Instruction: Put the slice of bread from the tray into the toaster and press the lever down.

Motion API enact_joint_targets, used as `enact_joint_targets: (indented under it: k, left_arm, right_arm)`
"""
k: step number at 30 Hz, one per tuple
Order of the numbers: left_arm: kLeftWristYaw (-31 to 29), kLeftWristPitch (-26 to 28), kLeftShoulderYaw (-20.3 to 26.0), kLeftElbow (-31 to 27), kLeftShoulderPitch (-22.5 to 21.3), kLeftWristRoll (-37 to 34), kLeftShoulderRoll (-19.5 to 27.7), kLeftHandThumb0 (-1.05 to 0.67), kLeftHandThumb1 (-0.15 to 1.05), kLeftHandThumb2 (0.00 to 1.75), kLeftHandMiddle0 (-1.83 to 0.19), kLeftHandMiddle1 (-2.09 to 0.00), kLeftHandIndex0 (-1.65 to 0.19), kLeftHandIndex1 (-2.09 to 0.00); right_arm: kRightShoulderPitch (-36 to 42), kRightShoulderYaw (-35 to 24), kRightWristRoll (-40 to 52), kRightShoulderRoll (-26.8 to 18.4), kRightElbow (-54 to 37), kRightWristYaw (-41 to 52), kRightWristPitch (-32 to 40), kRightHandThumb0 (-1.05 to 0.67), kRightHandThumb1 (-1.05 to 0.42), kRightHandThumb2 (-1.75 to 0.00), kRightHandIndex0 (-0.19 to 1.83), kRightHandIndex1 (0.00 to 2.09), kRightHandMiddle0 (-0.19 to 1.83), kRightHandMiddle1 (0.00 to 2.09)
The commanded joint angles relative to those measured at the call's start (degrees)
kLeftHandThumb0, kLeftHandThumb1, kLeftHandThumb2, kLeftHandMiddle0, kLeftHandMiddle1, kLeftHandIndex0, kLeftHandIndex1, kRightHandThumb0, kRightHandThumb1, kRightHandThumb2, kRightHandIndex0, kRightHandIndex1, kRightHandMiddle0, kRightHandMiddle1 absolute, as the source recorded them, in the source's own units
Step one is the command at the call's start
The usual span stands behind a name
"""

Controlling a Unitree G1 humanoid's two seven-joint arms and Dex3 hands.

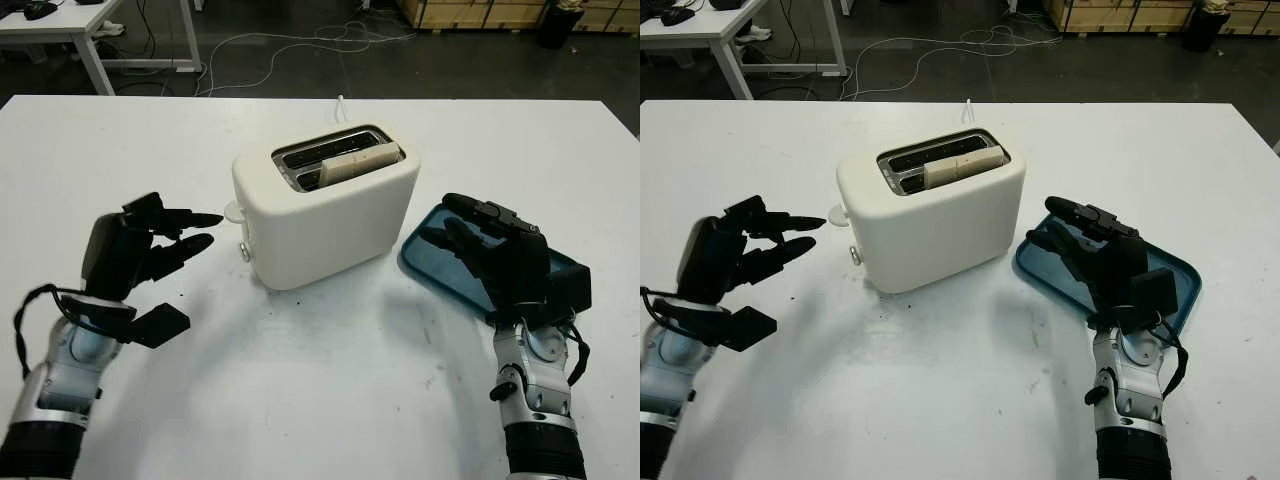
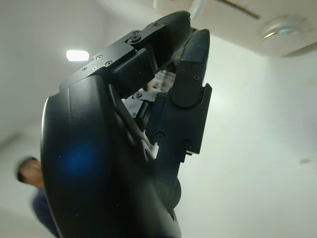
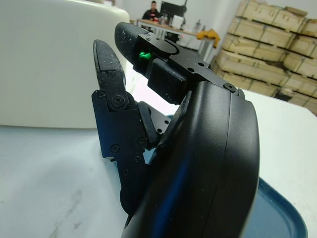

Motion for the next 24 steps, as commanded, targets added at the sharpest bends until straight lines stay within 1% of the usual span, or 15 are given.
enact_joint_targets:
  k: [1,3,6,9,11,15,18,21,24]
  left_arm:
    - [-2.1,1.3,0.7,-2.8,-2.4,1.2,2.6,-0.31,0.87,0.01,-0.73,-1.60,-1.20,-0.02]
    - [-4.9,1.8,0.5,-4.0,-3.9,1.6,5.2,-0.32,0.88,0.01,-0.72,-1.60,-1.19,-0.02]
    - [-9.1,-0.1,-0.7,-3.9,-7.8,1.9,9.3,-0.34,0.88,0.00,-0.73,-1.58,-1.20,-0.02]
    - [-12.1,-1.5,-2.5,-3.1,-11.4,2.8,11.7,-0.38,0.88,0.00,-0.78,-1.54,-1.22,-0.02]
    - [-13.1,-2.9,-3.8,-1.9,-13.5,2.9,12.3,-0.41,0.88,0.00,-0.83,-1.50,-1.23,-0.03]
    - [-13.6,-6.1,-5.7,0.7,-16.5,3.1,12.1,-0.43,0.87,0.00,-0.86,-1.48,-1.27,-0.04]
    - [-13.6,-8.2,-7.3,2.6,-18.8,5.0,12.4,-0.46,0.86,0.00,-0.90,-1.49,-1.32,-0.06]
    - [-15.2,-7.9,-8.9,3.0,-20.5,7.7,13.1,-0.49,0.87,0.01,-0.94,-1.47,-1.42,-0.10]
    - [-17.9,-7.0,-10.5,3.3,-22.0,8.6,13.7,-0.47,0.88,0.00,-0.96,-1.38,-1.41,-0.10]
  right_arm:
    - [0.0,0.1,0.6,0.0,-0.5,0.2,0.3,-0.42,-0.87,0.00,1.30,0.01,1.13,0.01]
    - [0.2,0.3,0.2,0.0,-0.5,-0.1,0.3,-0.43,-0.86,0.00,1.30,0.01,1.13,0.01]
    - [0.5,0.9,-1.1,-0.1,-0.7,-1.0,0.9,-0.47,-0.86,0.00,1.29,0.01,1.12,0.00]
    - [0.7,1.3,-1.1,0.0,-0.8,-1.1,1.1,-0.47,-0.86,0.00,1.29,0.01,1.12,0.00]
    - [0.9,1.4,-0.7,0.1,-0.8,-1.0,1.3,-0.47,-0.87,0.00,1.28,0.00,1.11,0.00]
    - [1.2,1.5,-1.0,0.1,-1.0,-1.4,1.3,-0.44,-0.87,0.00,1.29,0.00,1.11,0.00]
    - [1.3,1.5,-0.9,-0.1,-0.8,-1.4,1.1,-0.45,-0.87,0.00,1.29,0.00,1.11,0.00]
    - [1.3,1.5,-0.8,-0.2,-0.9,-1.2,1.0,-0.47,-0.87,0.00,1.29,0.00,1.11,0.00]
    - [1.4,1.5,-0.5,-0.1,-1.0,-1.2,1.1,-0.47,-0.87,0.00,1.29,0.01,1.11,0.00]
